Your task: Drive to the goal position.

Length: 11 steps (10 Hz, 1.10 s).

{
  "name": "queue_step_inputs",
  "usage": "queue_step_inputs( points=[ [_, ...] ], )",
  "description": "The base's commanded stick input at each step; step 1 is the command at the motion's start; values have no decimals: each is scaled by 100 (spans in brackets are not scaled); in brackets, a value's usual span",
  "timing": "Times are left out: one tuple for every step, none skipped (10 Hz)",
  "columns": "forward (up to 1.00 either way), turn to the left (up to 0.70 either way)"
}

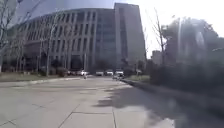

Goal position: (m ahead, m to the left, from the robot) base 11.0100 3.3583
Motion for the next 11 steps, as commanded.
queue_step_inputs(
  points=[
    [100, 3],
    [100, 3],
    [100, 3],
    [100, 4],
    [100, 14],
    [100, 24],
    [100, 35],
    [100, 41],
    [100, 33],
    [100, 25],
    [100, 16]
  ],
)
